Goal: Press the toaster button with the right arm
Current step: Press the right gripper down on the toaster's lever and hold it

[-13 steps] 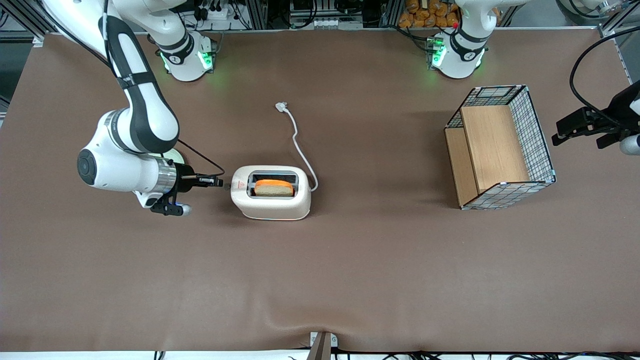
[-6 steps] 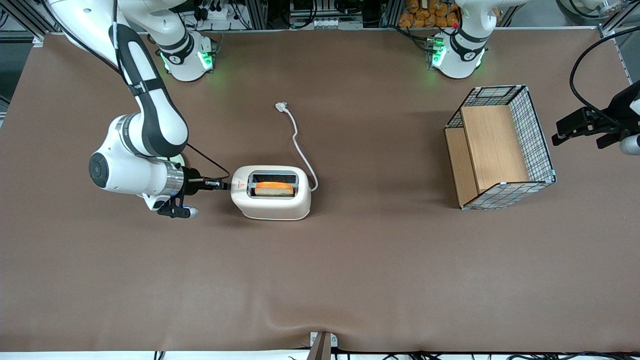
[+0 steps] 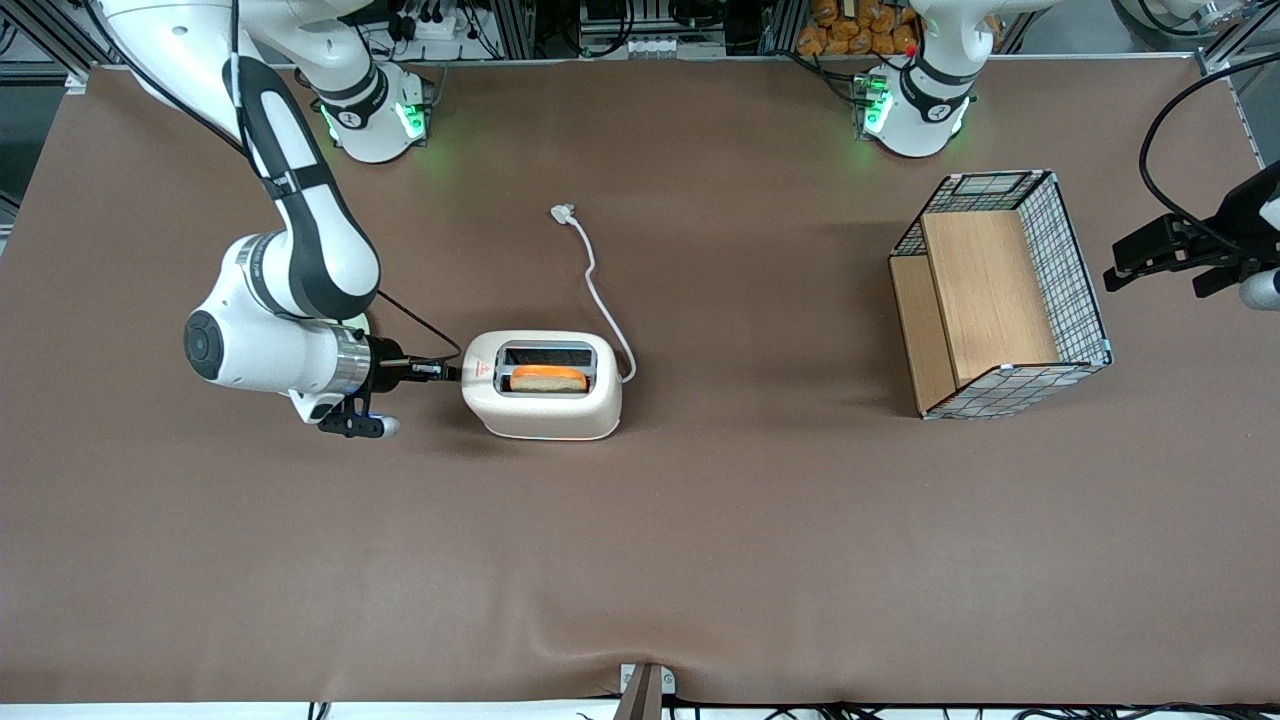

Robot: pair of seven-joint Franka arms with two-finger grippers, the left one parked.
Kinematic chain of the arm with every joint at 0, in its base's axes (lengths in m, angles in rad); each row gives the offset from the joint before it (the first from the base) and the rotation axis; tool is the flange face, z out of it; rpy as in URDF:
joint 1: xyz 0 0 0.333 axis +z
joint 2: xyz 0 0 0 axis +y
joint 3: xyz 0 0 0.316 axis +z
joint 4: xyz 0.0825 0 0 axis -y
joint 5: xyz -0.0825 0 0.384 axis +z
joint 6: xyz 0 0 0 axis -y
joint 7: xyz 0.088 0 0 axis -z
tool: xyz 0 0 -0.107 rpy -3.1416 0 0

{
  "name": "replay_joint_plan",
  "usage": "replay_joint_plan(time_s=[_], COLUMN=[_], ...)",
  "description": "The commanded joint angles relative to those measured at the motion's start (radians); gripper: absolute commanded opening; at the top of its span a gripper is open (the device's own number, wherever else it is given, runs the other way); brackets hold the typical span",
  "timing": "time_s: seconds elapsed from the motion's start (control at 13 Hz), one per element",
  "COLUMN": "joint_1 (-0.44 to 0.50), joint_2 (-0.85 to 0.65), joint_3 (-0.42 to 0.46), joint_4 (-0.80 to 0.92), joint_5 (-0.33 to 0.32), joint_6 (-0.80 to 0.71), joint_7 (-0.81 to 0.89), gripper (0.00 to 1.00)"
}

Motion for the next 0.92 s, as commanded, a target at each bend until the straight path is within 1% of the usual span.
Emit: replay_joint_plan(time_s=[0.0, 0.31, 0.85], joint_1=[0.014, 0.036, 0.050], joint_2=[0.030, 0.053, 0.102], joint_3=[-0.004, -0.004, -0.004], joint_4=[-0.015, -0.041, -0.058], joint_5=[0.029, 0.029, 0.029], joint_6=[0.020, 0.074, 0.152], joint_7=[-0.038, -0.038, -0.069], gripper=[0.00, 0.00, 0.00])
